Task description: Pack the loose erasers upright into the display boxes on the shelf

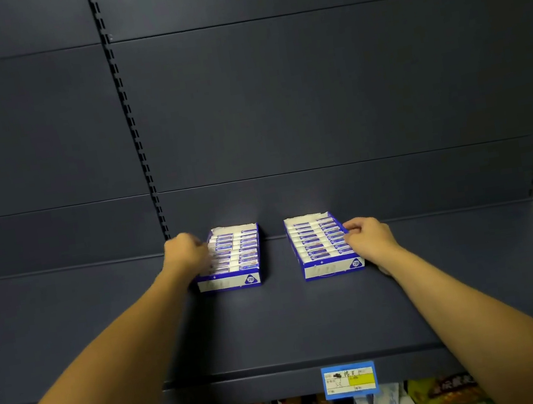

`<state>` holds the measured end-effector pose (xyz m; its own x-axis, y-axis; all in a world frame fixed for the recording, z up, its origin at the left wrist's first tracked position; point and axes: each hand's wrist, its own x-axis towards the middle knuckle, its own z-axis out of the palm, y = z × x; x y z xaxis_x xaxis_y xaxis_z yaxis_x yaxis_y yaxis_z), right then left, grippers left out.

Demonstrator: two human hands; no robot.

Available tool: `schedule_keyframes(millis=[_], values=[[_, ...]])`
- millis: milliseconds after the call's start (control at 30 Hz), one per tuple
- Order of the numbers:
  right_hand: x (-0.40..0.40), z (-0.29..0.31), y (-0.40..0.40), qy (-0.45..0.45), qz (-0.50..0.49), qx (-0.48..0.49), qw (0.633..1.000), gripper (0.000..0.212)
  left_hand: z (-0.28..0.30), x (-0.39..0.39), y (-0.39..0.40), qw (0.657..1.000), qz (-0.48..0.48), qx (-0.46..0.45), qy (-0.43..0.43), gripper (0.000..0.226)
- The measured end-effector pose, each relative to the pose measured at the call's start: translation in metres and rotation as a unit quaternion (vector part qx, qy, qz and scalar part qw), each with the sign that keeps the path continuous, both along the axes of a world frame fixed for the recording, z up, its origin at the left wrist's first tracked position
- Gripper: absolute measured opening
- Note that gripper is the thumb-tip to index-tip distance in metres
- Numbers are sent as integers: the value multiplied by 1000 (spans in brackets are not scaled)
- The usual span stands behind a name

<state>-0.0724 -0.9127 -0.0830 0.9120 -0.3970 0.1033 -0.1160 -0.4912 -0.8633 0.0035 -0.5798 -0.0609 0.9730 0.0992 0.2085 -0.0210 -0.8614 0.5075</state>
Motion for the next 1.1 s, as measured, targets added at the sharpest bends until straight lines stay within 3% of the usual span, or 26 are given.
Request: schedule_keyframes(millis=[133,267,733,867,967,1100], values=[[5,-2,7,-11,-22,13,1000,15,-14,-1,15,990,-2,-133,50,31],[9,-3,21,-16,-20,16,1000,14,-19,1,15,980,-18,-193,44,29],[13,-7,54,-18,-10,38,999,27,-25,2,8,967,-49,-243,50,35],[12,-4,56,-9,-9,31,999,25,-25,4,11,973,-57,-219,55,37],[8,6,53,16,-1,7,1000,15,-16,7,18,985,-77,-141,59,37],[3,23,46,71,9,-112,991,35,3,7,34,995,-92,-30,37,29]])
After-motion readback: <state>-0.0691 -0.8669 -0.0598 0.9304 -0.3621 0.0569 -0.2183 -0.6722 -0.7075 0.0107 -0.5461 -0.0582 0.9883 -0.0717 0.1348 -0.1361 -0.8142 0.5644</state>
